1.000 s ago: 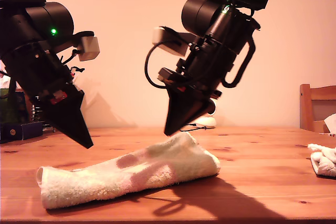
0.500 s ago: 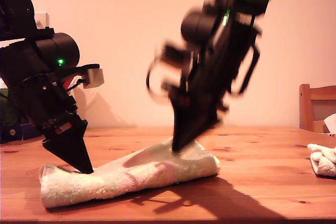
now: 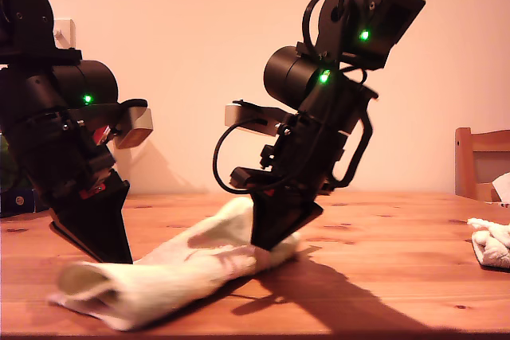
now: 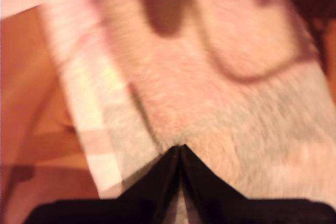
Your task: Fold the tea towel in front of you. After folding it, place it to the right side.
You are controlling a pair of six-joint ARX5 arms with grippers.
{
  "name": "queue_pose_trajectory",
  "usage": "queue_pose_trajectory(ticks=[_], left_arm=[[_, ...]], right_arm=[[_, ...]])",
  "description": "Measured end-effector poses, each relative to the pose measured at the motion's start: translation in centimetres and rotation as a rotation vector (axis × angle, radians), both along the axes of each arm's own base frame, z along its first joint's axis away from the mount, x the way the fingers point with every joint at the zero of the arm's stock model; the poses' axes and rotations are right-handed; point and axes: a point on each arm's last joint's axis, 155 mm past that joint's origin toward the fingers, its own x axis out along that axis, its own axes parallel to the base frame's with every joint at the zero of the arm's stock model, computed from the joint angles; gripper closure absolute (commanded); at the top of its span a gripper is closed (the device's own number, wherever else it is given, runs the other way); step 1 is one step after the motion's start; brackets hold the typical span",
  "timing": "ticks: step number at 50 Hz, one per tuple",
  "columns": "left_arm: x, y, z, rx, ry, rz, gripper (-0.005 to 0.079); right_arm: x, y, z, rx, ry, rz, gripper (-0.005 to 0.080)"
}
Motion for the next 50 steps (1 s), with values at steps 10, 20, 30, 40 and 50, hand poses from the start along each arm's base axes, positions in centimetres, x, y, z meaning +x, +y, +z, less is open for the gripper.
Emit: queue_pose_trajectory(ticks=[10, 20, 30, 40, 50], left_arm=[[-2.4, -2.9, 0.5, -0.076, 0.1, -0.006, 0.0766], [-3.5, -5.3, 0.7, -0.1, 0.107, -0.038, 0.0766], [-2.5, -6.3, 1.0, -0.117, 0.042, -0.046, 0.0766], [-1.0, -5.0, 0.8, -0.086, 0.011, 0.004, 0.0766], [-0.7, -4.1, 1.6, -0.065, -0.001, 0.04, 0.0766]], right_arm=[[2.0, 0.4, 1.0, 0.049, -0.069, -0.022, 0.0763], [2.8, 0.4, 1.4, 0.079, -0.074, -0.062, 0.0763], [1.8, 0.1, 1.1, 0.081, 0.032, -0.138, 0.0763], [1.0, 1.0, 3.6, 0.112, 0.133, -0.124, 0.0763], [-3.6, -1.8, 2.0, -0.012, 0.352, -0.204, 0.0763]])
